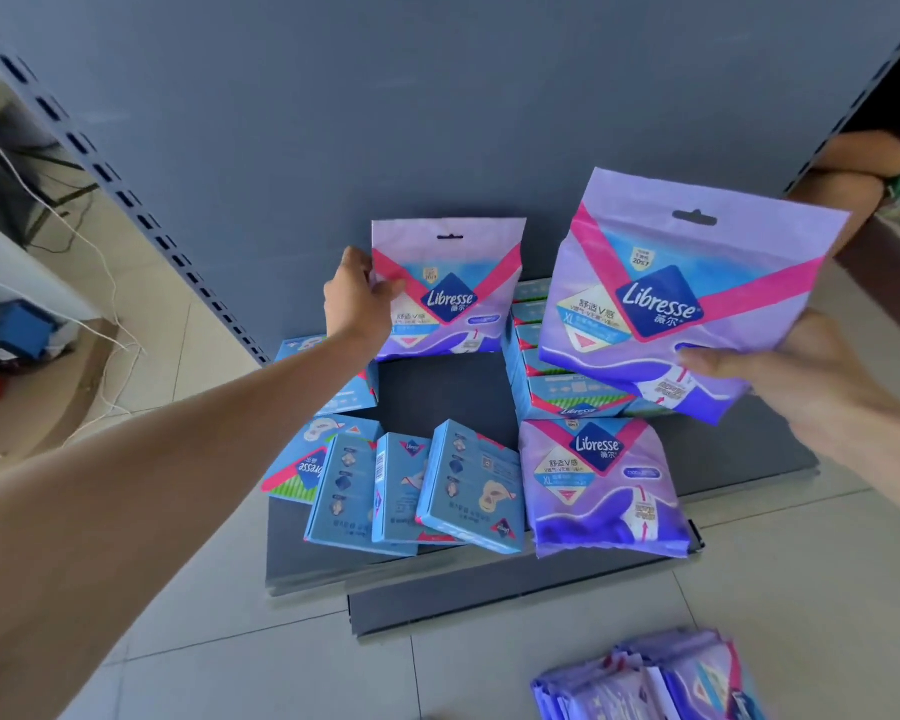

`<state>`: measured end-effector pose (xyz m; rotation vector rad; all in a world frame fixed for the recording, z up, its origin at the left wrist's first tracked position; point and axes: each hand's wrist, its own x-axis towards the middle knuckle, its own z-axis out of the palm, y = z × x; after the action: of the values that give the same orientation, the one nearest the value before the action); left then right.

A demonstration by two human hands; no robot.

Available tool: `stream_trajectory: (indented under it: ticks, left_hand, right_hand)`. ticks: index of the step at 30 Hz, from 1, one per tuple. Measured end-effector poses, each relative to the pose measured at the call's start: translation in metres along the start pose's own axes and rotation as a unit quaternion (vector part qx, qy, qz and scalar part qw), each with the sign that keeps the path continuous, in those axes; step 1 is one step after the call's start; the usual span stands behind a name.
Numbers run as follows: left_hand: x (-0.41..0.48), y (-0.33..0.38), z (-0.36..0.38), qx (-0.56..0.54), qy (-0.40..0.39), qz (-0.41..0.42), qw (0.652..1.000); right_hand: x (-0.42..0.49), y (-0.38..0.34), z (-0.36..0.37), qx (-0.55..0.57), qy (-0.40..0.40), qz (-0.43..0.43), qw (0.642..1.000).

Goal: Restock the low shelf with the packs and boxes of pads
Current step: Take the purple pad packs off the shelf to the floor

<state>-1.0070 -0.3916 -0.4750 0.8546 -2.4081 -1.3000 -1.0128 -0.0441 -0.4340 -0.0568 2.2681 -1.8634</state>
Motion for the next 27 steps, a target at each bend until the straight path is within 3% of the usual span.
stream_trajectory:
  ticks: [3, 6, 10, 14, 17, 21, 23, 27]
  left_hand:
    - [-0.006, 0.019, -0.021, -0.052, -0.005, 0.021, 0.998]
    - [-0.022, 0.036, -0.04, -0.12, -0.076, 0.03, 0.989]
    - [-0.073, 0.06, -0.044, -0.189, -0.189, 0.031, 0.963]
    - [-0.13, 0.078, -0.012, -0.169, -0.246, 0.011, 0.954]
    - [-0.179, 0.099, 0.023, -0.193, -0.287, -0.021, 0.938]
    - [-0.254, 0.136, 0.067, -0.263, -0.397, -0.083, 0.875]
    - [-0.297, 0.145, 0.094, -0.256, -0.47, -0.049, 0.843]
    - [-0.387, 0.149, 0.15, -0.157, -0.534, 0.031, 0.83]
  right_hand:
    - [-0.011, -0.014, 0.009, 0.005, -0.052, 0.003, 0.999]
    - [-0.029, -0.029, 0.017, 0.019, -0.084, 0.014, 0.996]
    - [-0.054, -0.044, 0.021, 0.076, -0.069, 0.03, 0.994]
    - [-0.09, -0.046, 0.002, 0.143, -0.049, 0.045, 0.987]
    - [-0.122, -0.028, -0.035, 0.16, -0.003, 0.069, 0.985]
    - [-0.178, 0.008, -0.101, 0.19, 0.106, 0.116, 0.969]
    - [-0.213, 0.025, -0.136, 0.209, 0.163, 0.138, 0.954]
    - [-0.289, 0.065, -0.199, 0.207, 0.229, 0.181, 0.934]
